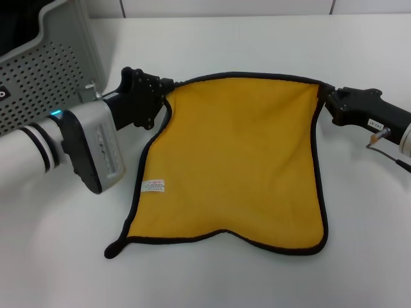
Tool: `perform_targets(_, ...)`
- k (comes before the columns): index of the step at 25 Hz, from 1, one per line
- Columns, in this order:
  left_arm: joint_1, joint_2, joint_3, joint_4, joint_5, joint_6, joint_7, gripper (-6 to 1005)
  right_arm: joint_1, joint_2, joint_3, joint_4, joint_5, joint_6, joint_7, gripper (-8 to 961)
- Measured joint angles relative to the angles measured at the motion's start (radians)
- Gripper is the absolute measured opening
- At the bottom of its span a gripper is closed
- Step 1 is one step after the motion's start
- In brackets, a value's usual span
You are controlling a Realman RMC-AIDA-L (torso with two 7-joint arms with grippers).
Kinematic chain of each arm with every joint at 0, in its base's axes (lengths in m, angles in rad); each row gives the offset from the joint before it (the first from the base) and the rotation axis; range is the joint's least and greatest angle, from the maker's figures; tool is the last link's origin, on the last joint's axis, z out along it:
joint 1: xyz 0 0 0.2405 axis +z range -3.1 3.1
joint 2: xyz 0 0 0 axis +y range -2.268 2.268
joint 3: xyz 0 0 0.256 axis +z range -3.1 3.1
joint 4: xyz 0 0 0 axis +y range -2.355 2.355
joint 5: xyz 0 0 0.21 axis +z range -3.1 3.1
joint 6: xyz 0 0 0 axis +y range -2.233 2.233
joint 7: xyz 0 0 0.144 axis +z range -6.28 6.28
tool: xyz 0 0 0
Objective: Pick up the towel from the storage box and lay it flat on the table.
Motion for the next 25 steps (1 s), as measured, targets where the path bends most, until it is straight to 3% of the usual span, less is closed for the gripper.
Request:
perform_targets(8, -0.006, 0.000, -0.002, -0.036, -0.030, -0.032, 0.191, 106, 0.005, 0.002, 0.000, 0.000, 0.000, 0.000, 0.008, 16)
perform_targets(15, -0.008, 0.000, -0.002, -0.097, -0.219, -0.020, 0.399, 109, 0.003, 0.004, 0.020, -0.003, 0.012, 0.028, 0.041, 17)
perform_targets(18, -0.006, 0.000, -0.002, -0.121, -0.256, 0.010, 0.439, 110, -0.003, 0.005, 0.026, -0.006, 0.028, 0.030, 0.038, 113)
perform_targets(25, 0.025, 0.000, -0.002, -0.133, -0.261, 0.099, 0.441, 417, -0.043, 0.000, 0.036, -0.027, 0.034, -0.060, 0.035, 396)
